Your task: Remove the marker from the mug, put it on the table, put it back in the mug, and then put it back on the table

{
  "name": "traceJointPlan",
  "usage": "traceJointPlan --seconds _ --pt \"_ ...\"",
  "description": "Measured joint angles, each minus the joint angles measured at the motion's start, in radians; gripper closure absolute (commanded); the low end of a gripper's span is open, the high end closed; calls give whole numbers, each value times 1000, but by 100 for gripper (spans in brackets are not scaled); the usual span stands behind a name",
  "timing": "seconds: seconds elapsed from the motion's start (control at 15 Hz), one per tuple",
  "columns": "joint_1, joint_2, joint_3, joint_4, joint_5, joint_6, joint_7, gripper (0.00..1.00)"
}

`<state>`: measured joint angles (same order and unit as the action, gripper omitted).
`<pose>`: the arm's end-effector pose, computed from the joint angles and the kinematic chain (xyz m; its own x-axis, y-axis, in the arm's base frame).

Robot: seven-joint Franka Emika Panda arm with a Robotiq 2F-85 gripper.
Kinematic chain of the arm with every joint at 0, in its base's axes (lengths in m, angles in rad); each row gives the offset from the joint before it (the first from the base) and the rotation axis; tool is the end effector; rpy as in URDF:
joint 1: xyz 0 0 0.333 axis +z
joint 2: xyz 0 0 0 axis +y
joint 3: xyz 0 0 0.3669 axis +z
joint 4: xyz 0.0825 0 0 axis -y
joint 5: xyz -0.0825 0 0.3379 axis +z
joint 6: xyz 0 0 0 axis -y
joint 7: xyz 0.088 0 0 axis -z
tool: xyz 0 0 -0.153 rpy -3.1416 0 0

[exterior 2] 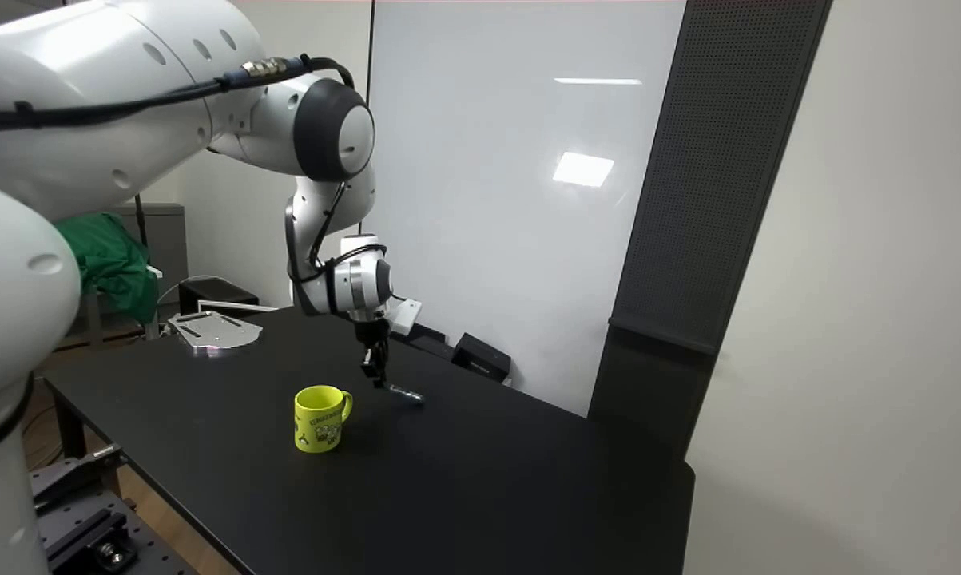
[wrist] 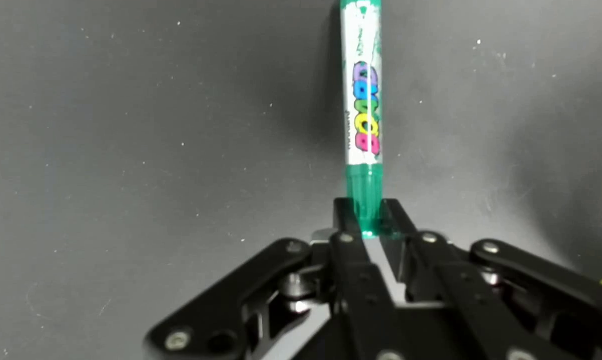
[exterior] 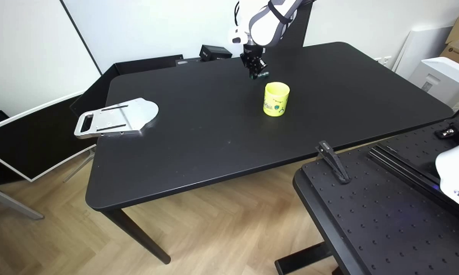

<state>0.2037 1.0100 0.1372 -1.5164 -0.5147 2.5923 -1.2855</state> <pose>0.6819 0.2211 0.0879 -0.3919 0.9059 -0.1603 0.9060 0.4103 0.1039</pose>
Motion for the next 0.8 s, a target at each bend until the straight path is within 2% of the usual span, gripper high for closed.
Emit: traceJointPlan --seconds 0.13,0.6,0.8 --pt "0 10 0 12 22 -2 -8 51" --pt "0 22 0 37 65 -15 -14 4" --pt "1 18 1 57 65 -15 -14 0"
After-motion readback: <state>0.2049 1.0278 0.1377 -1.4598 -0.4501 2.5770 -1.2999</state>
